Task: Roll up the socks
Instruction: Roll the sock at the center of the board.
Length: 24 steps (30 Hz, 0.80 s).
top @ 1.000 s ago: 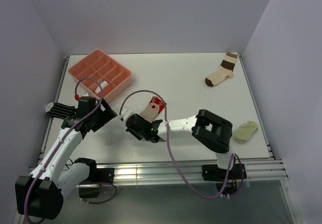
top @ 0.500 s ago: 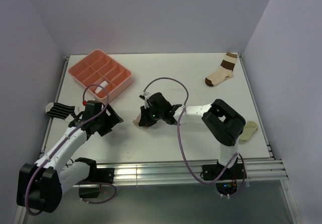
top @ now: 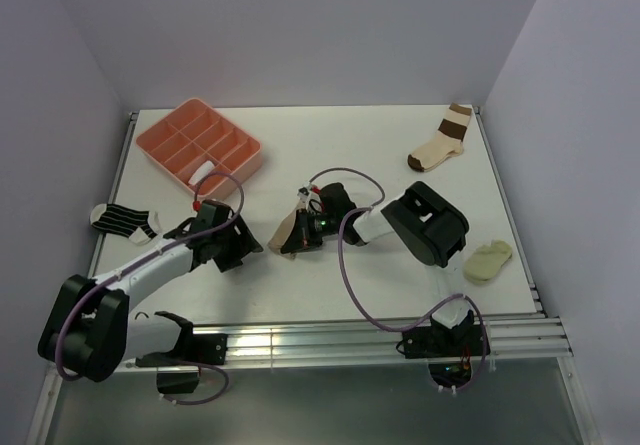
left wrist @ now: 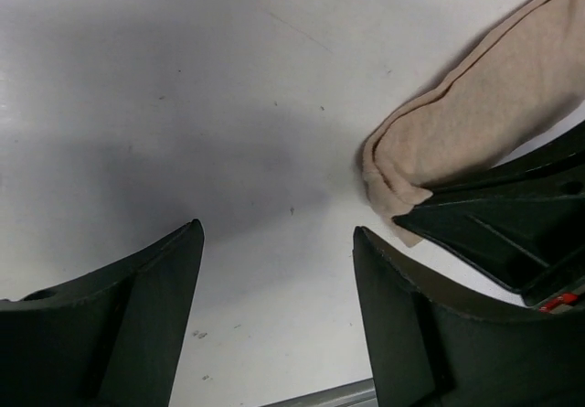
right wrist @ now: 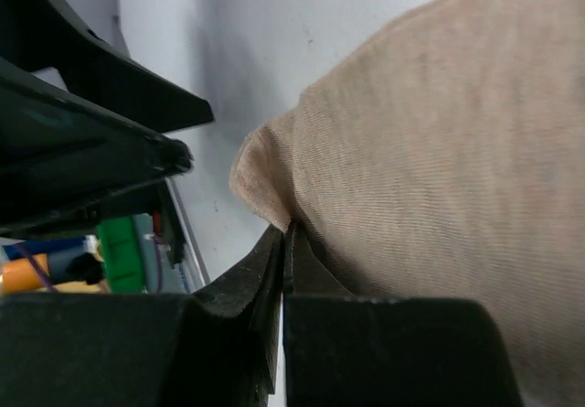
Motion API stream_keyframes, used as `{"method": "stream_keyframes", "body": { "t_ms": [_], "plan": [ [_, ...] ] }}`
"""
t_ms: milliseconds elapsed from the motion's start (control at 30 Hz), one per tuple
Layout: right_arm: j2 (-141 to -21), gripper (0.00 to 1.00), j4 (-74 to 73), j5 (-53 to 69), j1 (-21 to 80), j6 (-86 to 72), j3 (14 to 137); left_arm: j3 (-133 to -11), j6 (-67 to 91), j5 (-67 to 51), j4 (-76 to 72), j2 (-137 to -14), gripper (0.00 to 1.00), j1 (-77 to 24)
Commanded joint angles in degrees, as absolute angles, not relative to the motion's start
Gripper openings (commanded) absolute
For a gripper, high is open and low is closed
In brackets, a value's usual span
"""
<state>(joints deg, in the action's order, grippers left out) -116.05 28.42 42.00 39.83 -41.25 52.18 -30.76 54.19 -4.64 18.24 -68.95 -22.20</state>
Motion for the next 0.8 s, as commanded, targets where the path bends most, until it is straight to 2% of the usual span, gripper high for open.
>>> {"method": "stream_keyframes", "body": {
  "t_ms": [0, 167, 433, 633, 767],
  "plan": [
    [-118.12, 0.0, 36.55, 46.84, 38.06, -47.28, 50.72, -32.08, 55.11, -3.87, 14.68, -71.36, 0.71, -23.64],
    [-119.97, 0.0, 38.41, 48.08, 36.57, -50.45, 50.01, -32.69, 54.84, -3.43, 13.28, -75.67, 0.69, -25.66],
    [-120.06, 0.0, 33.4, 47.11, 36.3, -48.08, 51.15, -35.15, 55.2, -2.29, 11.51, -81.38, 0.65, -28.03],
    [-120.06, 0.0, 32.08, 46.67, 36.3, -47.72, 51.33, -36.56, 54.67, -1.5, 11.51, -85.6, 0.55, -28.74],
    [-119.79, 0.01, 31.12, 46.06, 36.21, -47.29, 51.68, -36.74, 54.49, -1.32, 12.13, -87.62, 0.44, -29.09]
  ]
}}
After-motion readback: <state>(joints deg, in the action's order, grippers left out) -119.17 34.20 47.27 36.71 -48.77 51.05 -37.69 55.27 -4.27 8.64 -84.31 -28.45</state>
